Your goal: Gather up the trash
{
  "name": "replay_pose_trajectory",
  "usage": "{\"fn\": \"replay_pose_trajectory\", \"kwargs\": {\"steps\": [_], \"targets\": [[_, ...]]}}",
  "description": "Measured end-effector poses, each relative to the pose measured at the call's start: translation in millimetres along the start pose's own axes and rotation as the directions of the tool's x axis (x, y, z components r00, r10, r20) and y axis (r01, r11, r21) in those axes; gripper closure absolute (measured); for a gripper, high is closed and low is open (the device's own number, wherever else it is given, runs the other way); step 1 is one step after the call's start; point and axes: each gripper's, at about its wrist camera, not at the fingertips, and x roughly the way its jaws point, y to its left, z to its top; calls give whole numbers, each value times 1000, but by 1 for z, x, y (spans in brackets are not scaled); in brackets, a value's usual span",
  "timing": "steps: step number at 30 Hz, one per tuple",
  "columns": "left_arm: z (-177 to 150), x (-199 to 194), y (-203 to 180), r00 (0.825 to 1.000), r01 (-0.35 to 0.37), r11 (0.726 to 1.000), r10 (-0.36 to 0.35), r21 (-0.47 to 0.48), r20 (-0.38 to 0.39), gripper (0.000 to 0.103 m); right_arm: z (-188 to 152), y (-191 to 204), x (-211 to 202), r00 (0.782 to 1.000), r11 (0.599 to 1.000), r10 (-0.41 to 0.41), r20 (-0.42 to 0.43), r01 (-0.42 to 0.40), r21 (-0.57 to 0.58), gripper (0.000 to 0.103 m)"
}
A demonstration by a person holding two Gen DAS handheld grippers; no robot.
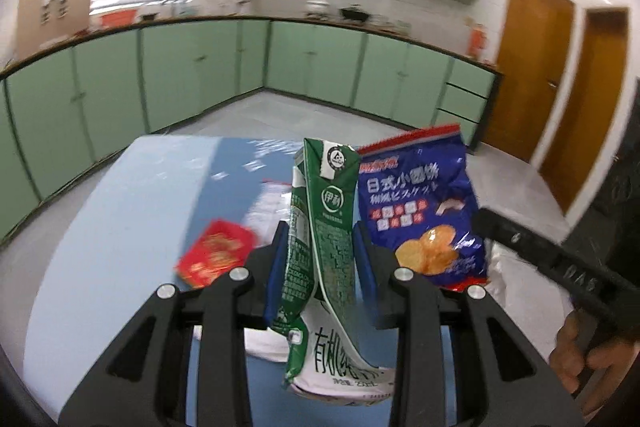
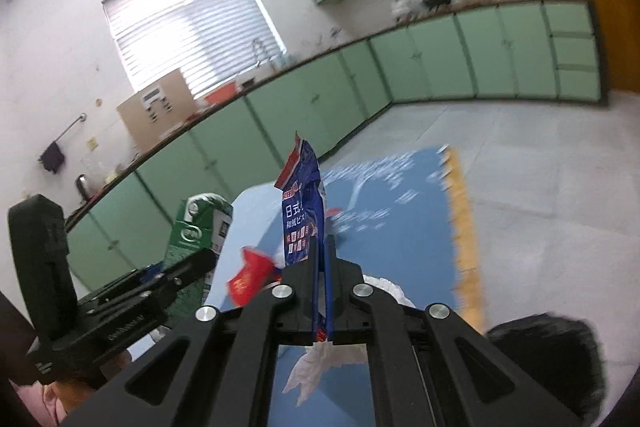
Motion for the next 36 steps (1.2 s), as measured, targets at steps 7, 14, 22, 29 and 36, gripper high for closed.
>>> {"fn": "replay_pose_trajectory", "kwargs": {"steps": [7,14,22,29,36], "targets": [[-12,21,25,997,-51,998,49,-28,-59,72,-21,-2,59,993,997,-26,-114,33,63,101],[-30,43,31,992,-51,998,47,-29,-120,72,-40,-6,67,983,996,-71,-168,80,49,96],[-29,49,34,992,-59,998,56,-21,-114,72,-34,-12,78,978,996,-76,-193,82,23,56],[-24,56,37,991,-66,997,63,-26,-115,72,-23,-29,102,966,993,-88,-245,105,58,46],[-26,62,30,991,-68,998,67,-3,-115,72,-30,-45,105,951,986,-96,-293,130,101,46]]}}
